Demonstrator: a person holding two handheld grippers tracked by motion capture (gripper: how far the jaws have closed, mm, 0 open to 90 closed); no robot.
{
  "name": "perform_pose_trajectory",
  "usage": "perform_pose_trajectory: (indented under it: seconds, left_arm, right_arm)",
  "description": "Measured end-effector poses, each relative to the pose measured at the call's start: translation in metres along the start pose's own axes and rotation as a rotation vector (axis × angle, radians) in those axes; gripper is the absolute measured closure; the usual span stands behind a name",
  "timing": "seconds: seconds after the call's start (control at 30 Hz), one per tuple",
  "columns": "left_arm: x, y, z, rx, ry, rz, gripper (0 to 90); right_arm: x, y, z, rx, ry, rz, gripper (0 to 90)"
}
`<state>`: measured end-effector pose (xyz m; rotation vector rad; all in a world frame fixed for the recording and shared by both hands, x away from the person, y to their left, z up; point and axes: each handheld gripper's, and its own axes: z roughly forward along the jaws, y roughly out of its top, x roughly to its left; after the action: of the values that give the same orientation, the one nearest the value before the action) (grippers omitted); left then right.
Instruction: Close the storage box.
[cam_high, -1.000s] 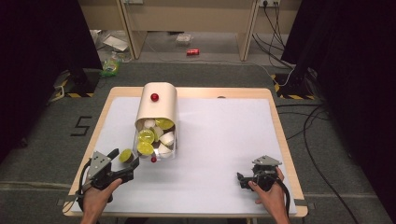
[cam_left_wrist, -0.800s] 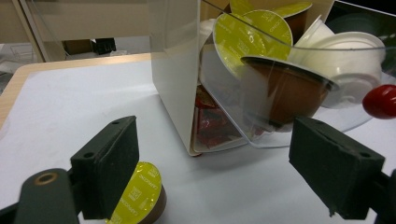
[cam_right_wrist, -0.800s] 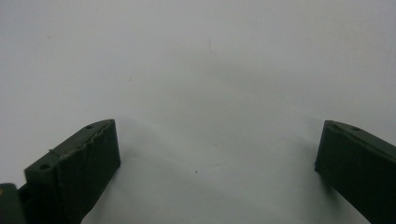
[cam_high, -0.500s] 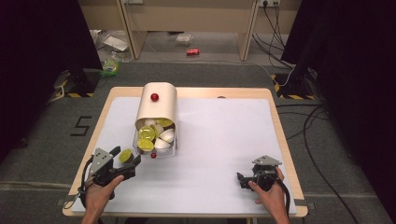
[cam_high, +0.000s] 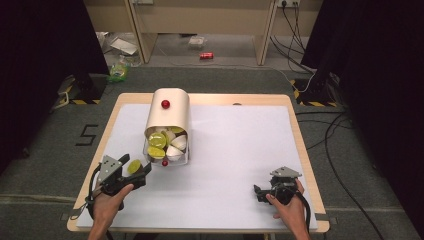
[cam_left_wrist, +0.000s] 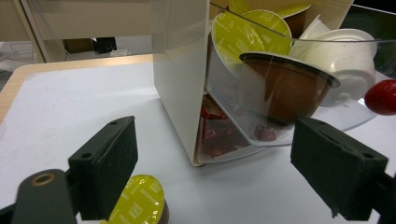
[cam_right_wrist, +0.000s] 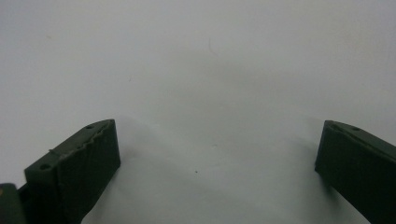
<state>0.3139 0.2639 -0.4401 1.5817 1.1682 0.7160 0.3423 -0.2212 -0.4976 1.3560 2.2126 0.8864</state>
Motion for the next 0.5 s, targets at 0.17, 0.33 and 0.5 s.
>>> perform_pose_trajectory:
  seconds: [0.17,0.33,0.5]
  left_arm:
    - [0.0015,0.0017,0.003,0.002,0.002,0.007,14.7]
    - [0.0038,0.0027,0.0044,0.0,0.006,0.008,14.7]
    - [0.0082,0.0061,0.0052,-0.007,0.023,0.002,14.9]
  right_arm:
    - [0.0,0.0,0.0,0.0,0.0,0.0,0.3]
    - [0.0,0.0,0.0,0.0,0.0,0.0,0.3]
    - [0.0,0.0,0.0,0.0,0.0,0.001,0.3]
